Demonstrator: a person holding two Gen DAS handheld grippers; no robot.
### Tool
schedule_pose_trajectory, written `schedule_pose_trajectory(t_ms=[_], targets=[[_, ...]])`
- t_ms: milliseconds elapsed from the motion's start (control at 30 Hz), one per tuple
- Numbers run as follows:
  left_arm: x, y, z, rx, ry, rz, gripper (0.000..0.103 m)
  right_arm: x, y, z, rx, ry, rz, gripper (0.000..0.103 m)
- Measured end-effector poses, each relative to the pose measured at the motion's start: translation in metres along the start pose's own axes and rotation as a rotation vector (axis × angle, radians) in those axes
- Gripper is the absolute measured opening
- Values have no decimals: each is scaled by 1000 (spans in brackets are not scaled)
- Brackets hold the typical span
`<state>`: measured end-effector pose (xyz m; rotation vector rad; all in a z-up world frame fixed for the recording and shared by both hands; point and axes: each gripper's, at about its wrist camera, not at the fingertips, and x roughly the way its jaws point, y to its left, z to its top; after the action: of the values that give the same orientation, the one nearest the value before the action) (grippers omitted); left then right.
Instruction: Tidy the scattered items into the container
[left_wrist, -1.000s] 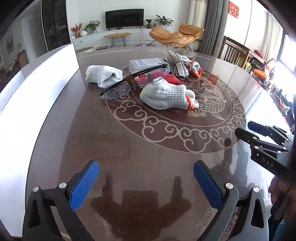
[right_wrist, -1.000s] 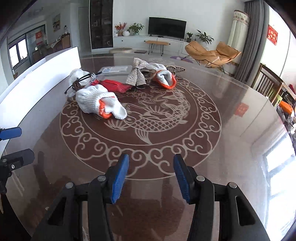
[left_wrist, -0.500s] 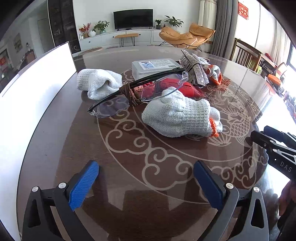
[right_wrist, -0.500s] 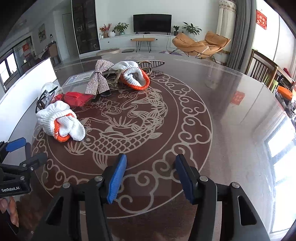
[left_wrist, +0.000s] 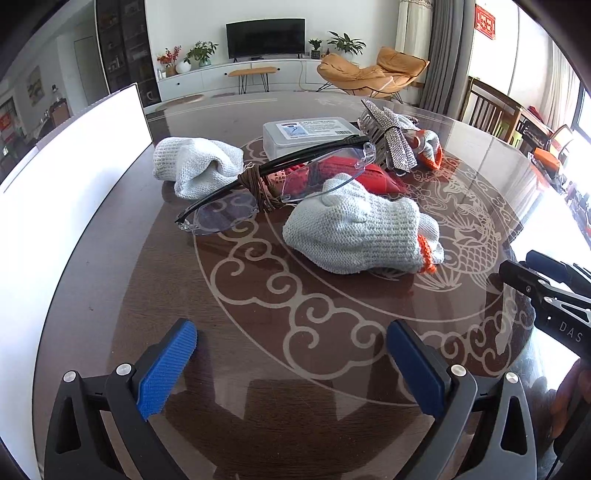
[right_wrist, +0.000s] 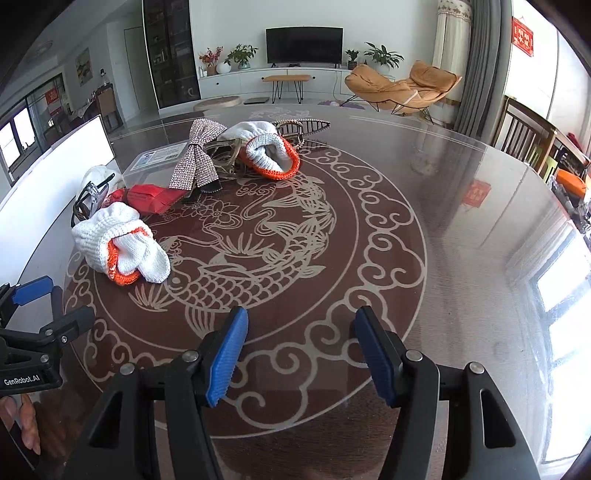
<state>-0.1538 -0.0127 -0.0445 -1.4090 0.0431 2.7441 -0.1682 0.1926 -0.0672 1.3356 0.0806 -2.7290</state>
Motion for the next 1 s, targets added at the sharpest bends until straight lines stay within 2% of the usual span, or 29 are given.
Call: schedule_pose_trajectory(t_ms=[400, 533, 1000], targets=[[-3, 2, -1, -17, -9, -18, 103, 0, -1, -1, 1, 0, 4, 62], [-2, -3, -1, 2, 0, 2, 103, 2, 1, 0, -7, 0, -4, 63], [-3, -3, -2, -3, -1, 1, 103, 3, 0, 1, -5, 1, -2, 64]])
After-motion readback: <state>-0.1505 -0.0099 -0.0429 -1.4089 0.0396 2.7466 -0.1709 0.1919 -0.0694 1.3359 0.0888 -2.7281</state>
